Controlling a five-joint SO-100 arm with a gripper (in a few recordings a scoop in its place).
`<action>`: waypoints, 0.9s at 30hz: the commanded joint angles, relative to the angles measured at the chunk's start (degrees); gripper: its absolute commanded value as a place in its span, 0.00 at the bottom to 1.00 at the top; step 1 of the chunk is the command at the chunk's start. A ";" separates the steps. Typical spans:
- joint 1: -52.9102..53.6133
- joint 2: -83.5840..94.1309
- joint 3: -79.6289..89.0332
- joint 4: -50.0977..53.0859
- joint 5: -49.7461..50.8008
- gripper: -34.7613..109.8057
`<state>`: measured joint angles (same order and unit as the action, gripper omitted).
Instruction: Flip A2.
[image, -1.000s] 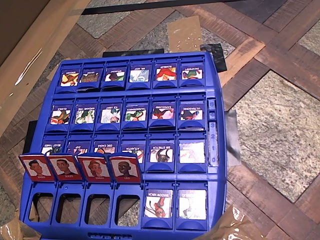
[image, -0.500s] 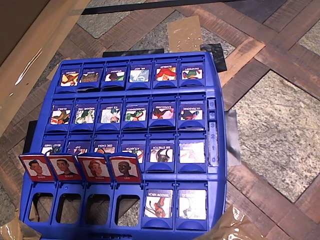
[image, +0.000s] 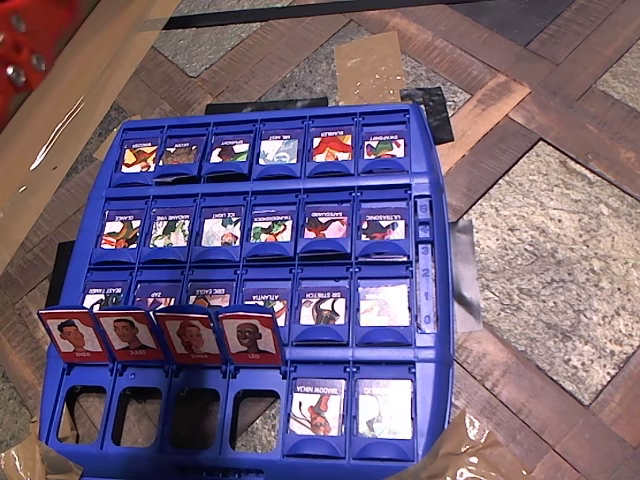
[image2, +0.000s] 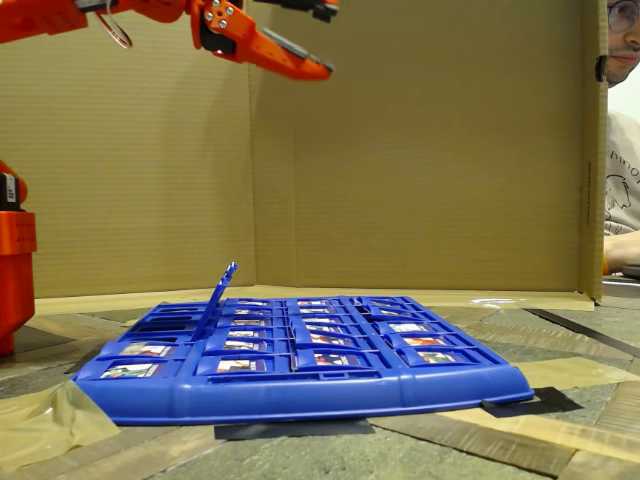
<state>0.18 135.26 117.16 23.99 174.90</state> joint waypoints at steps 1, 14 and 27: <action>0.88 -1.05 -3.69 1.32 4.31 0.54; 2.72 -2.20 -10.37 19.86 4.48 0.74; 5.71 -6.33 -15.21 33.84 5.01 0.78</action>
<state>5.54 129.90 106.00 56.07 174.90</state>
